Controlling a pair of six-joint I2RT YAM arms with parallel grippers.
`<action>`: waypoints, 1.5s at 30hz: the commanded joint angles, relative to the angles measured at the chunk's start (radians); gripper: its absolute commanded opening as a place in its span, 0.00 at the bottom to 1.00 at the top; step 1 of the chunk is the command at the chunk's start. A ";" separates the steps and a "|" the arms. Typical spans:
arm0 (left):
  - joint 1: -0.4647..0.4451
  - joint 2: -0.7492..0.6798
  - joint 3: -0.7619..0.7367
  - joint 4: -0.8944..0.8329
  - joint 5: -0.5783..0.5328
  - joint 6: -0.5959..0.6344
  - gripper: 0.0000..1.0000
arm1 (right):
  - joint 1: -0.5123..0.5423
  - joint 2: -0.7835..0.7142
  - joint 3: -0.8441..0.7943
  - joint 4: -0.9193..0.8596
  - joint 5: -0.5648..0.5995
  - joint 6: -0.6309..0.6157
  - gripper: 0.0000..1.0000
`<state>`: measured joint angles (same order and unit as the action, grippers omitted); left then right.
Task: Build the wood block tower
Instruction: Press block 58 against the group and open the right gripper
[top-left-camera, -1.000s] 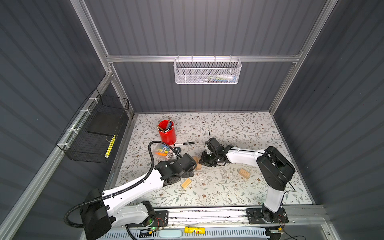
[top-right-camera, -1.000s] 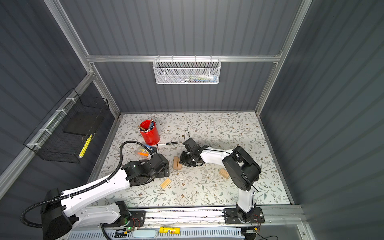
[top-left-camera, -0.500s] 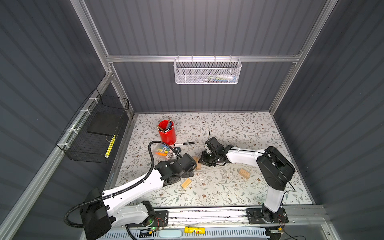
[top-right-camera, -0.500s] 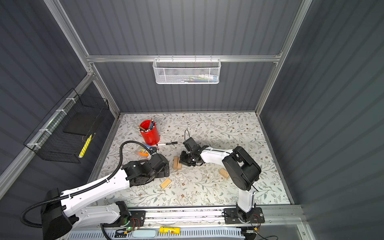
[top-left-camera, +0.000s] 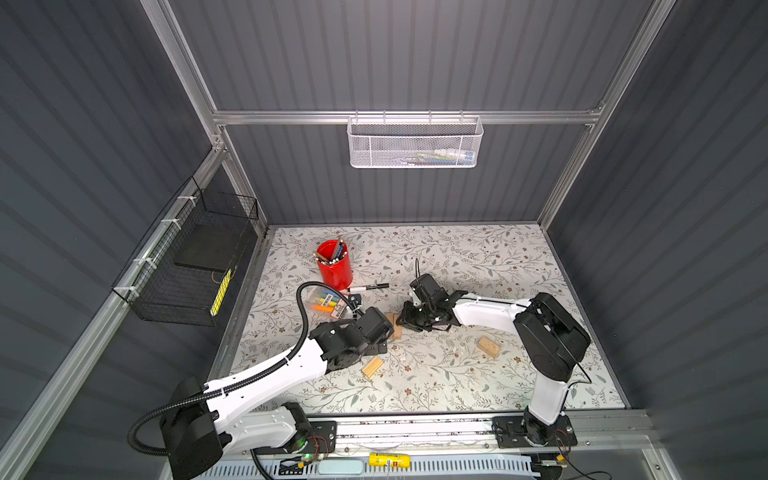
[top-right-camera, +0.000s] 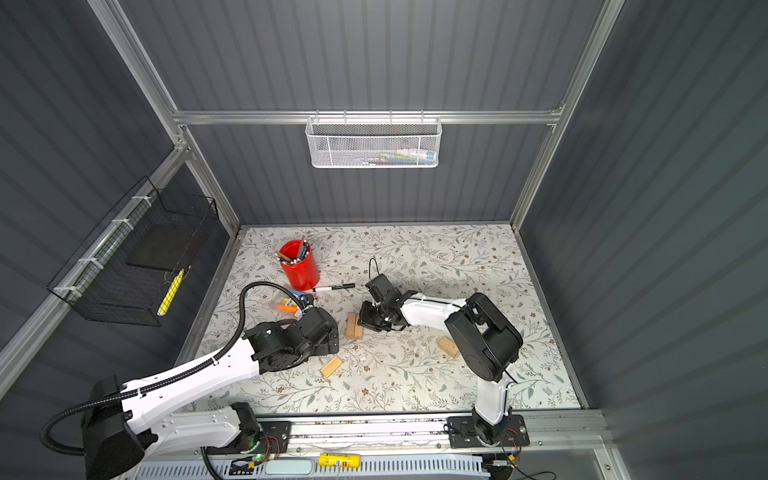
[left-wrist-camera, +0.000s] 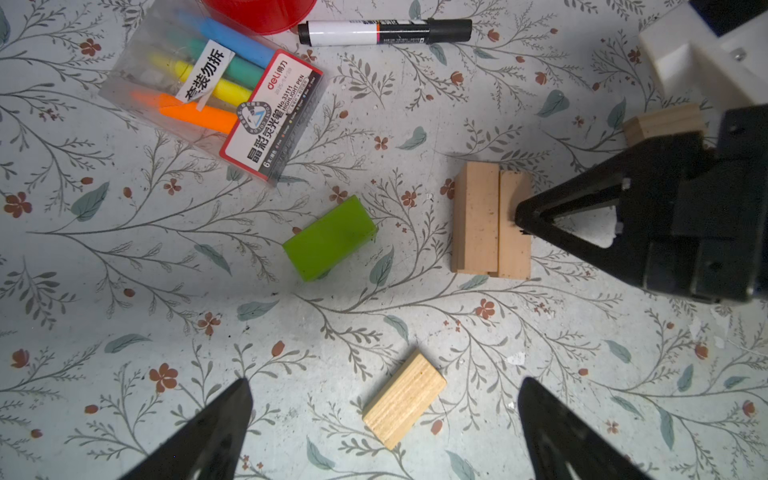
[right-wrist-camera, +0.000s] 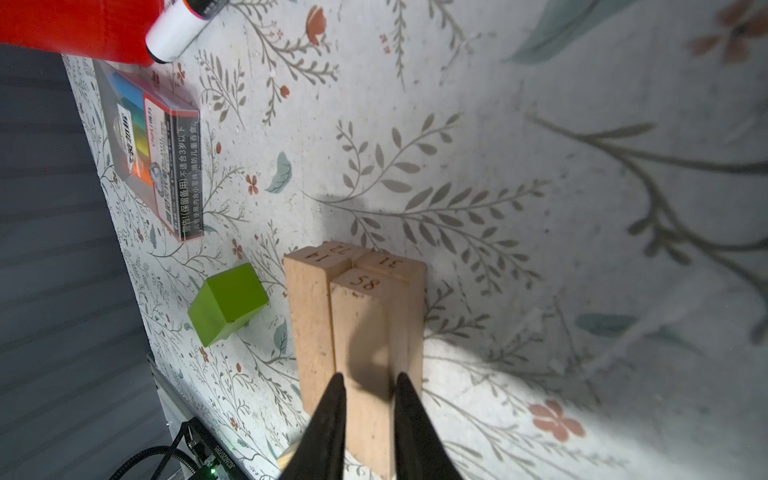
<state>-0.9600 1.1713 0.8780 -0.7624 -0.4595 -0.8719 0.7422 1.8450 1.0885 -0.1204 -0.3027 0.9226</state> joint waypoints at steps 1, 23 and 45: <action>0.008 -0.002 0.023 -0.017 -0.003 0.011 1.00 | 0.004 -0.056 -0.035 -0.021 0.019 -0.007 0.23; 0.012 -0.036 0.011 -0.041 -0.025 -0.017 1.00 | 0.097 -0.048 -0.131 0.043 0.045 0.078 0.19; 0.014 -0.020 0.029 -0.039 -0.021 0.004 1.00 | 0.097 -0.141 -0.132 -0.065 0.104 0.014 0.20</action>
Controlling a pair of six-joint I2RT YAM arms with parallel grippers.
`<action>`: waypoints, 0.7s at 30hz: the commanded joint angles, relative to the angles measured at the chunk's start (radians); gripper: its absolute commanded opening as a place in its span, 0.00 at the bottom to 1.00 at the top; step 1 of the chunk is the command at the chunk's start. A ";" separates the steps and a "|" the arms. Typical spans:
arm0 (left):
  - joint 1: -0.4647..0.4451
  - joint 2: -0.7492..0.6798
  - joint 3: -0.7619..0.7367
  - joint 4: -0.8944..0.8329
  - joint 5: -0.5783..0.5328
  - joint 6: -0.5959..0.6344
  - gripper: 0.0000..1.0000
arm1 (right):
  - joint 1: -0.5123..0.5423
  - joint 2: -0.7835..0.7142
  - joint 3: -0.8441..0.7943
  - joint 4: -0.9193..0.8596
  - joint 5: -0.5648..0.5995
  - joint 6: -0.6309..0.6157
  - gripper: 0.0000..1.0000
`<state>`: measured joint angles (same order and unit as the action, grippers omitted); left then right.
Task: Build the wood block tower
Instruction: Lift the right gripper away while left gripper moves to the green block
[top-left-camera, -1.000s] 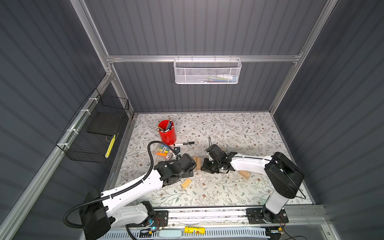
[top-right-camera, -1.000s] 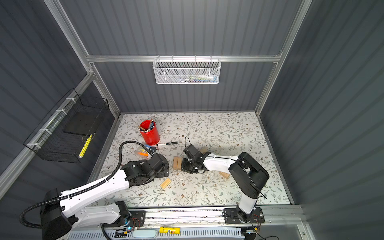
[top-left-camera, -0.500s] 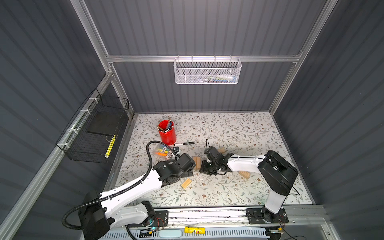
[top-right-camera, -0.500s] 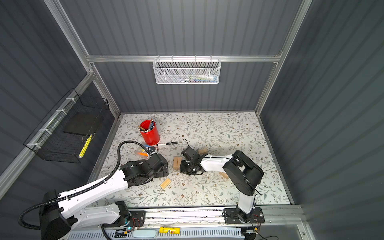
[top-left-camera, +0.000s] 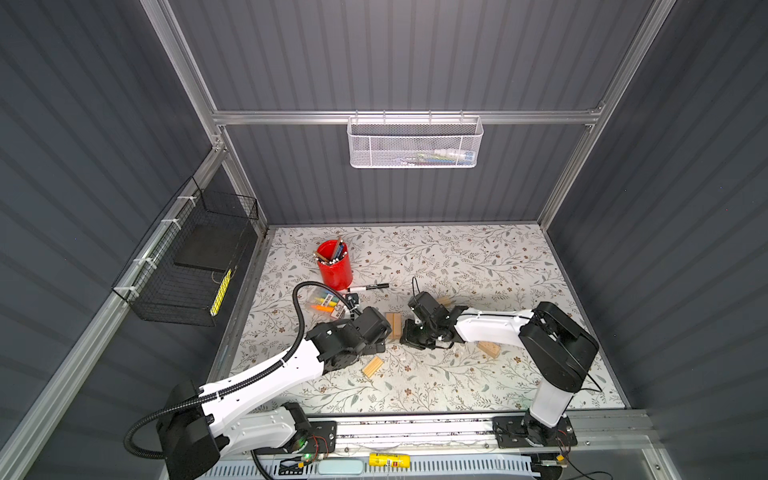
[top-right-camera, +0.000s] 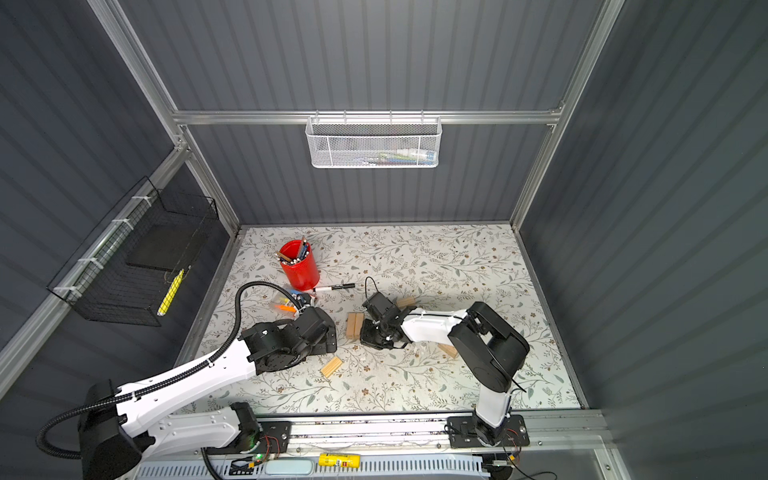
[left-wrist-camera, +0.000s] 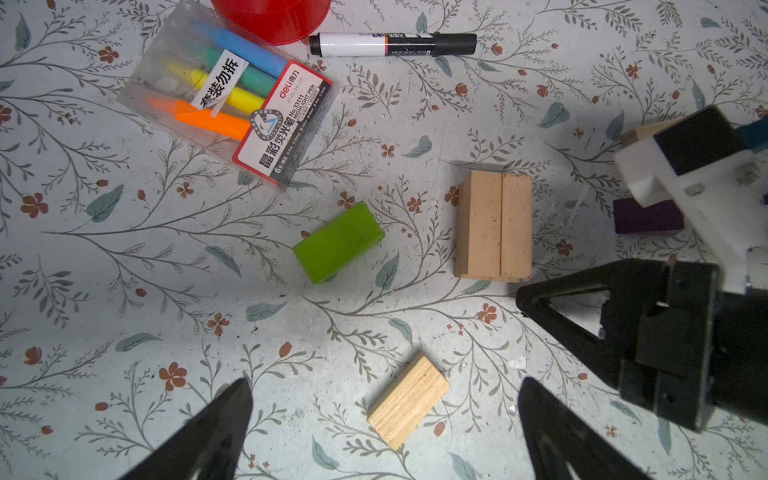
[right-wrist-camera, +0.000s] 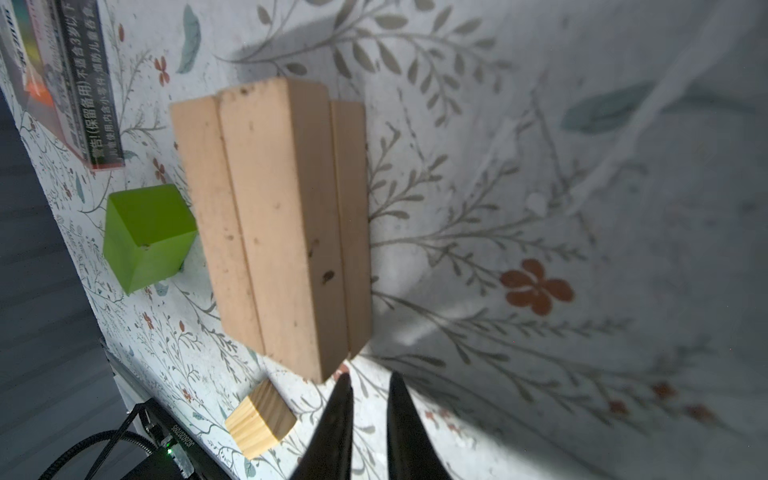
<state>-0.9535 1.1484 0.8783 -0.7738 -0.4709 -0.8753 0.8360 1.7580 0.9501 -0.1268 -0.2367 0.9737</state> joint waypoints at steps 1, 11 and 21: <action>0.007 0.002 0.031 -0.030 -0.011 0.009 1.00 | 0.003 -0.071 0.007 -0.076 0.050 -0.049 0.21; 0.010 -0.015 0.052 -0.057 -0.018 0.051 1.00 | -0.007 -0.251 -0.001 -0.256 0.208 -0.155 0.42; 0.018 0.038 0.081 -0.017 0.038 0.298 1.00 | -0.080 -0.463 -0.091 -0.368 0.246 -0.213 0.71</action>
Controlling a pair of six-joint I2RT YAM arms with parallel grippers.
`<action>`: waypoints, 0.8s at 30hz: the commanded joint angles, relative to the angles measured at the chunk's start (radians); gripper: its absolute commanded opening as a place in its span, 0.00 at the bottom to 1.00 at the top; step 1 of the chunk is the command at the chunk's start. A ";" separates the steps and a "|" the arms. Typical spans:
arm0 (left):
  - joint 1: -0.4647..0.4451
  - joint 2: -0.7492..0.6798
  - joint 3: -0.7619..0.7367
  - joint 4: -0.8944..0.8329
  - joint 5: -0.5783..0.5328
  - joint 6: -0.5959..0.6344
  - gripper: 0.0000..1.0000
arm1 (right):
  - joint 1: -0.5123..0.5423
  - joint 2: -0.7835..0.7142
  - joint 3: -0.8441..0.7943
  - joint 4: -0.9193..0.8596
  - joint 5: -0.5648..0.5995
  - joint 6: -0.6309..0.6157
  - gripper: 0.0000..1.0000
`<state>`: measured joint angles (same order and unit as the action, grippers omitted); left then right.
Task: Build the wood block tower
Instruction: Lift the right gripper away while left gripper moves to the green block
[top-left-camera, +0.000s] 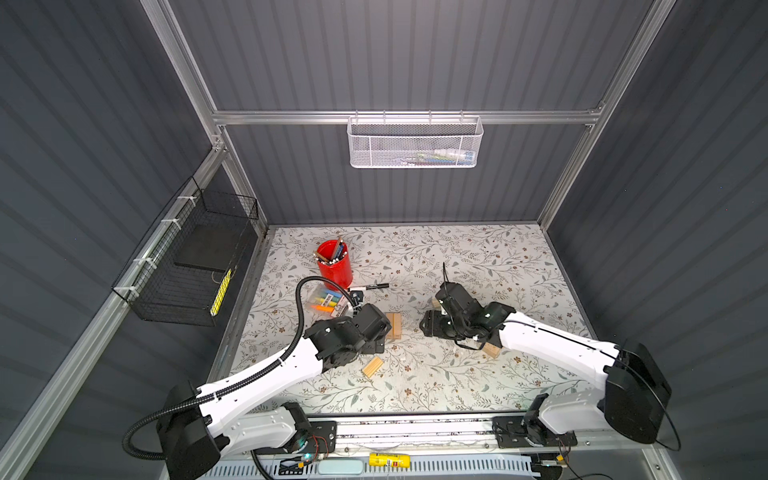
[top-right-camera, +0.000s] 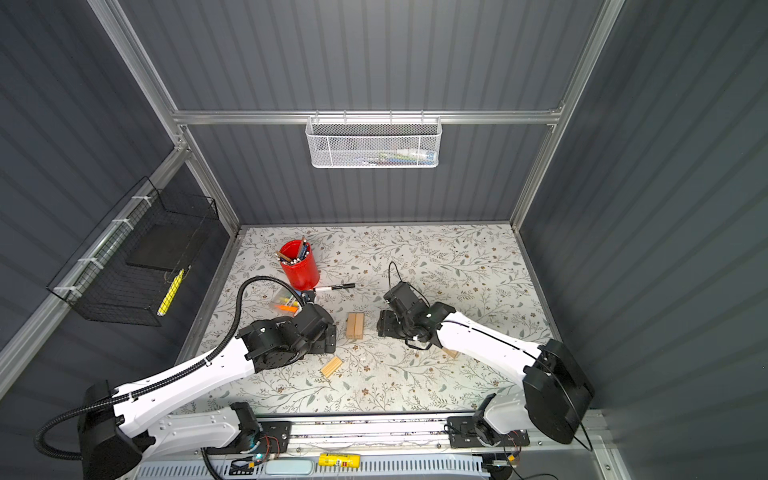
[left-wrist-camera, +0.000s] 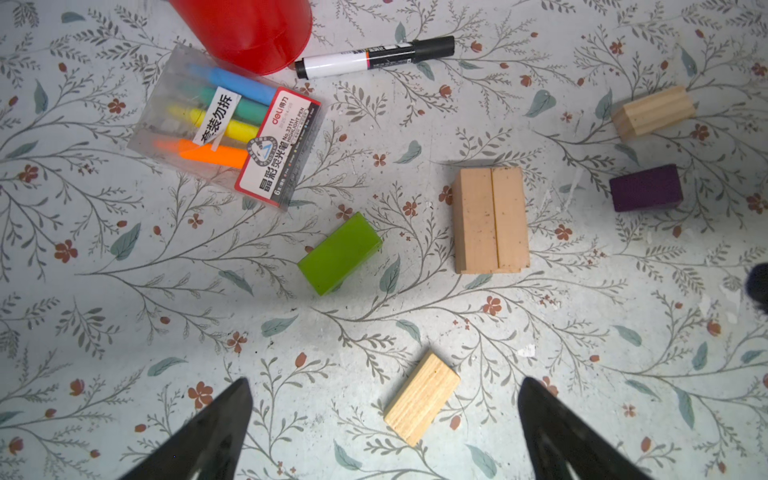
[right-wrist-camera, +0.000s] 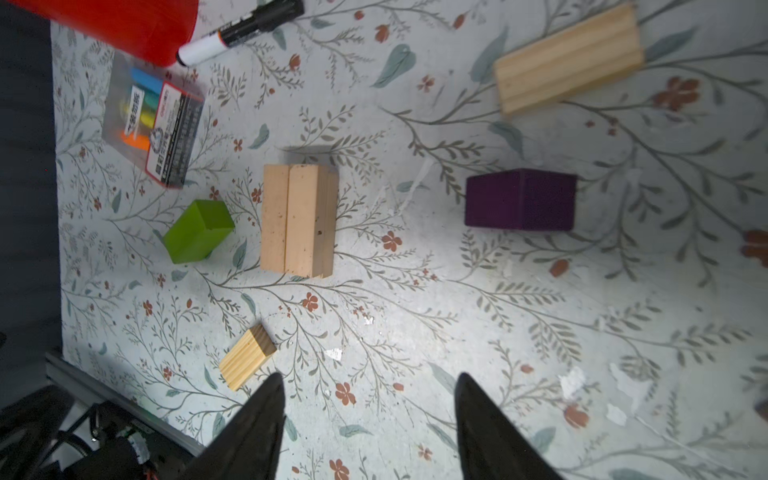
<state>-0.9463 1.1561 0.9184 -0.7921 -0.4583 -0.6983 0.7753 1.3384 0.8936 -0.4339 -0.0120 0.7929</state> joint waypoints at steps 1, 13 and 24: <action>0.011 0.040 0.045 -0.001 0.017 0.136 1.00 | -0.027 -0.062 -0.046 -0.056 0.008 -0.041 0.73; 0.186 0.170 -0.029 0.160 0.174 0.311 0.99 | -0.040 -0.174 -0.140 0.093 -0.098 -0.055 0.99; 0.330 0.340 -0.035 0.256 0.281 0.315 0.89 | -0.042 -0.169 -0.140 0.106 -0.110 -0.045 0.99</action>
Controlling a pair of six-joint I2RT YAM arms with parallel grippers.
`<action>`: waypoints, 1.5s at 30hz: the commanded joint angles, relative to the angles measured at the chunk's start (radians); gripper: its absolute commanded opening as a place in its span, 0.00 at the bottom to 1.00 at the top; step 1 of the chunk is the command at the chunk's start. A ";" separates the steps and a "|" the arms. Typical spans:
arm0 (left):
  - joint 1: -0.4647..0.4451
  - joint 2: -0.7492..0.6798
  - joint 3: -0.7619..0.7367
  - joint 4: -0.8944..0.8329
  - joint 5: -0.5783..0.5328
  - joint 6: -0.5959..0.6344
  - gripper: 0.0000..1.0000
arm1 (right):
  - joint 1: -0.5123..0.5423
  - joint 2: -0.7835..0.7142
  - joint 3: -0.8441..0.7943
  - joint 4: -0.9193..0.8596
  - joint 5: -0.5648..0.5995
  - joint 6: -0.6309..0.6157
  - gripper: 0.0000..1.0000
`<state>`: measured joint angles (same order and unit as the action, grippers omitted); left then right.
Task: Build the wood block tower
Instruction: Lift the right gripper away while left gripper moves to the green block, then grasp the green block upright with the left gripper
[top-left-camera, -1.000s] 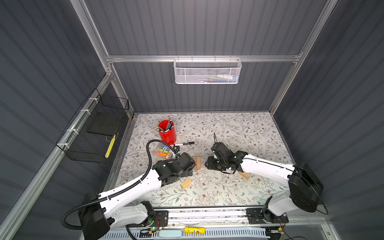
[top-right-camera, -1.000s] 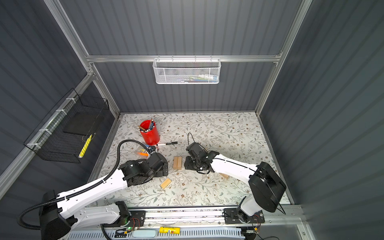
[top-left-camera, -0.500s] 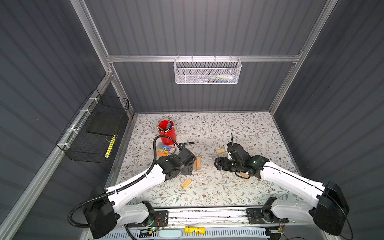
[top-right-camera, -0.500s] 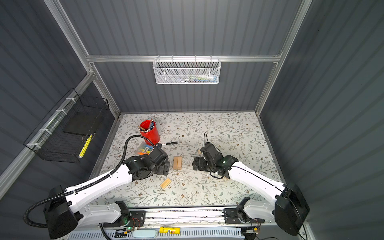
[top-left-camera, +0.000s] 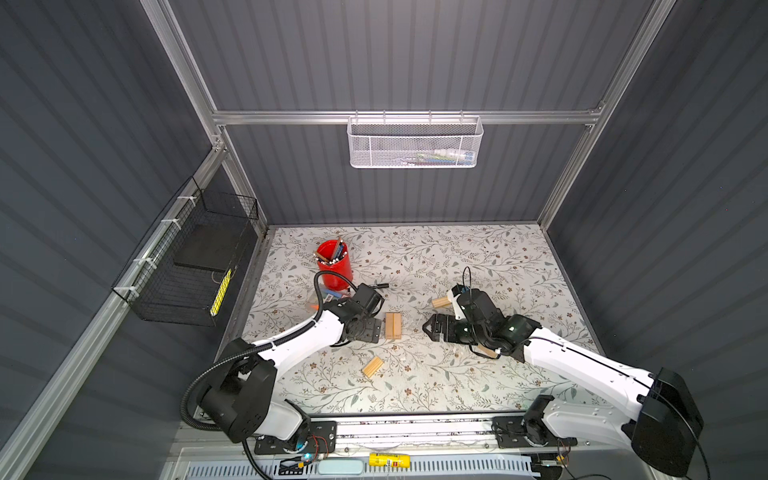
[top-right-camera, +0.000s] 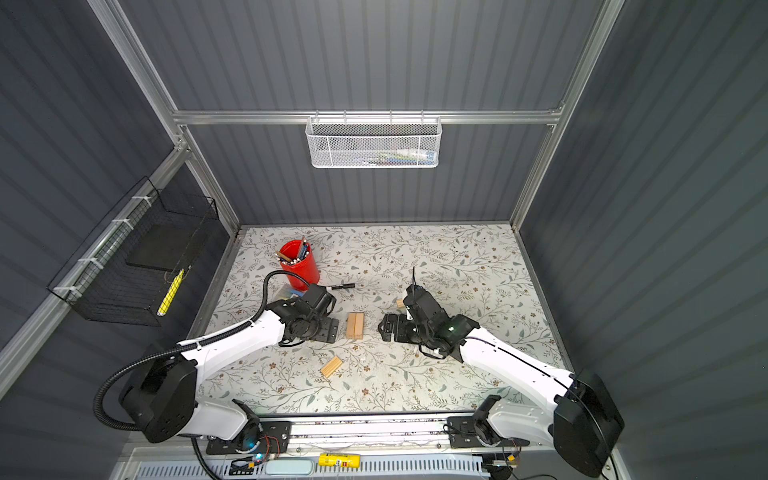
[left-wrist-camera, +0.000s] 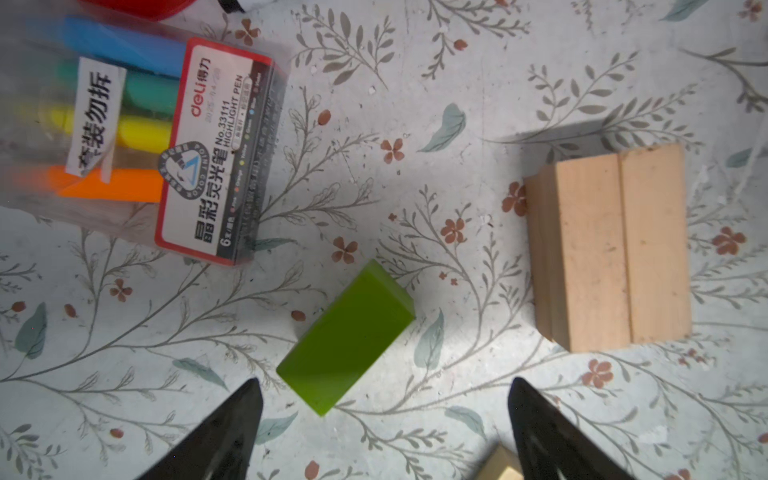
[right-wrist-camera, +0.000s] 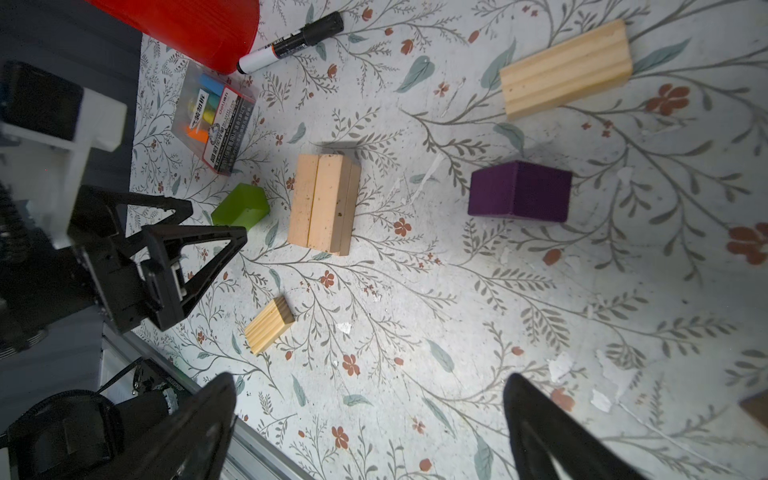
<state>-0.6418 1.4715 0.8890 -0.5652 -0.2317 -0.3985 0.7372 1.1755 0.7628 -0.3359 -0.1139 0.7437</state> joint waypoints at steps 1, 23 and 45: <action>0.036 0.034 -0.011 0.039 0.074 0.016 0.87 | -0.004 -0.012 -0.012 0.006 -0.003 0.005 0.99; 0.050 0.135 -0.006 -0.001 0.134 -0.148 0.49 | -0.009 -0.008 -0.016 0.026 -0.010 0.003 0.99; 0.041 0.128 -0.027 0.019 0.117 -0.225 0.18 | -0.019 0.024 -0.014 0.051 -0.036 -0.004 0.99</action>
<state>-0.5907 1.6119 0.8879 -0.5510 -0.1310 -0.6182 0.7250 1.1873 0.7441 -0.2893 -0.1364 0.7471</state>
